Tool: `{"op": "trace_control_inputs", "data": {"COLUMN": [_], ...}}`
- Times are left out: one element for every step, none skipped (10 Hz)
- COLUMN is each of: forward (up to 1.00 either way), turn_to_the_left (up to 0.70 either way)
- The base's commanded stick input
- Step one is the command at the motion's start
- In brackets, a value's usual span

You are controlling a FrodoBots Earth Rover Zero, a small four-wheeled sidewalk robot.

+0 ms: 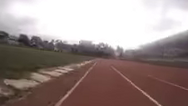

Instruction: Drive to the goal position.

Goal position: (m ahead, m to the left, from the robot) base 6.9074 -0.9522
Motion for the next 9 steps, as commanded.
{"op": "trace_control_inputs", "data": {"forward": [0.70, 0.70, 0.70, 0.70, 0.70, 0.70, 0.70, 0.70, 0.70], "turn_to_the_left": [-0.35, -0.35, -0.35, -0.35, -0.35, -0.35, -0.35, -0.35, -0.35]}}
